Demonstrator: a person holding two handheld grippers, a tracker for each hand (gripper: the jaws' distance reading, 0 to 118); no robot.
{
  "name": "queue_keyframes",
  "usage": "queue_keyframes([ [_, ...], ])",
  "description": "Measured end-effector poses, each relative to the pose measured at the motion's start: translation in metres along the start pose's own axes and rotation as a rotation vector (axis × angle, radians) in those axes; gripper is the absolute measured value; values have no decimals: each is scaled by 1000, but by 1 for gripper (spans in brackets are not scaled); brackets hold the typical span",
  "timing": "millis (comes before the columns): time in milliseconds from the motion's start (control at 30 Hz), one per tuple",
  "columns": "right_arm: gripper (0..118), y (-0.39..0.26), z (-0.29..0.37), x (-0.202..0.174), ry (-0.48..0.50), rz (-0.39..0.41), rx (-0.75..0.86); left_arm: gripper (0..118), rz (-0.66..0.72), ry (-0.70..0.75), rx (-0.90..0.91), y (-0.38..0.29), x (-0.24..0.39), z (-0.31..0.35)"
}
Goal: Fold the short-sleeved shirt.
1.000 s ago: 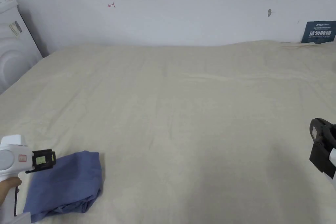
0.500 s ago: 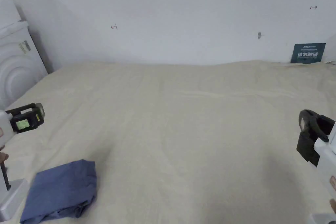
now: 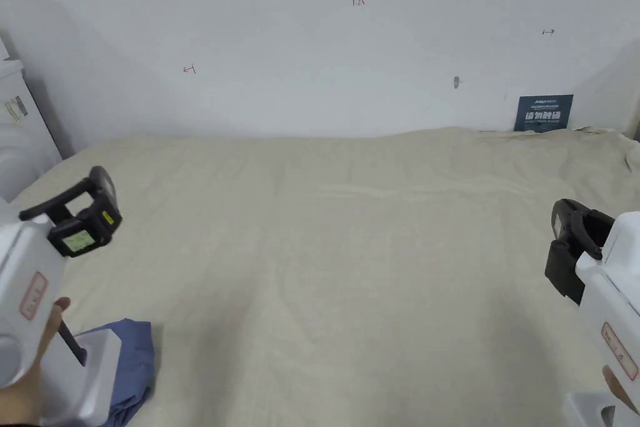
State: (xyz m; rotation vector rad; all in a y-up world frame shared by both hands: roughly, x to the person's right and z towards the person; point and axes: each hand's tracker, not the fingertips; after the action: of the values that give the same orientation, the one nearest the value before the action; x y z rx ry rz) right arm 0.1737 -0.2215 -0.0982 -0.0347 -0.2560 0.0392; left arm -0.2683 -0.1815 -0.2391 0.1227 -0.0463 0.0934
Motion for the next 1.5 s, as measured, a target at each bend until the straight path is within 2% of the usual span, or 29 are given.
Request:
queue_keyframes([
  [233,0,-1,7,0,-25,-3,4,116,-122,-88,-27,-40,50,4],
  [333,0,-3,8,-1,-39,-3,1,103,-122,-137,-16,-56,71,12],
  [367,0,-3,8,-1,-41,-3,0,98,-122,-149,-16,-60,75,13],
  [500,0,-8,9,1,-57,-1,-5,58,-102,-204,-51,-78,95,18],
  [600,0,-14,8,6,-68,5,-4,15,-112,-233,-88,-91,108,18],
  [700,0,-17,8,8,-83,14,0,1,-110,-256,-104,-103,114,20],
  [1133,0,-20,9,9,-121,34,19,0,-84,-250,-134,-110,126,22],
  [1500,0,-22,12,13,-111,40,19,0,-81,-263,-123,-105,129,21],
])
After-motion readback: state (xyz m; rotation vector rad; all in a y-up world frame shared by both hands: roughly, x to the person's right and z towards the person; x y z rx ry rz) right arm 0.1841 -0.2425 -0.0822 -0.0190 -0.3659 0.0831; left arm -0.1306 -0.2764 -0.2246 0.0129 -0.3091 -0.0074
